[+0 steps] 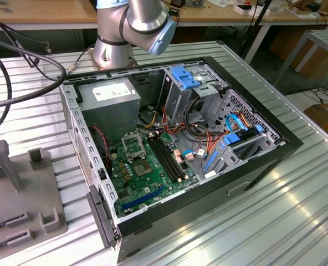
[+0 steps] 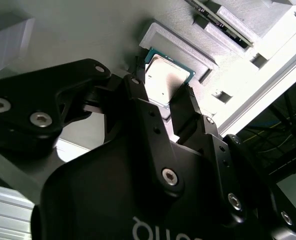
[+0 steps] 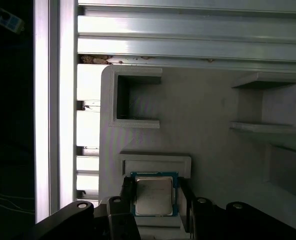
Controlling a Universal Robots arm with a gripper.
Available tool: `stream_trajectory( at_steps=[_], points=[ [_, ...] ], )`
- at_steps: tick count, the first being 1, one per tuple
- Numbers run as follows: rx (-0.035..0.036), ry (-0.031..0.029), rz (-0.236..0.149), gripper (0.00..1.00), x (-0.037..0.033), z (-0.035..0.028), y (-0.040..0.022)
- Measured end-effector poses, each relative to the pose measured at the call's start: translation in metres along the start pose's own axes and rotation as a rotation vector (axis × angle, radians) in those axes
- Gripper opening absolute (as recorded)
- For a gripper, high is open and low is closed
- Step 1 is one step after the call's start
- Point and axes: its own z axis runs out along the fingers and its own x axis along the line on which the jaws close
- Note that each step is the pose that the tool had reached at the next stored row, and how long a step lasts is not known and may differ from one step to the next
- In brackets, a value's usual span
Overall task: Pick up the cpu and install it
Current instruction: 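Pick up the cpu and move it towards the insertion slot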
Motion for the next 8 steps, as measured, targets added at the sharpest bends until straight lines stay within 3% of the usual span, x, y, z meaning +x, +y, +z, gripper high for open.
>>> stream_trajectory(
  at_steps=[8],
  points=[
    [-0.0002, -0.0002, 0.0, 0.45, 0.0002, -0.0007, 0.0]
  ],
)
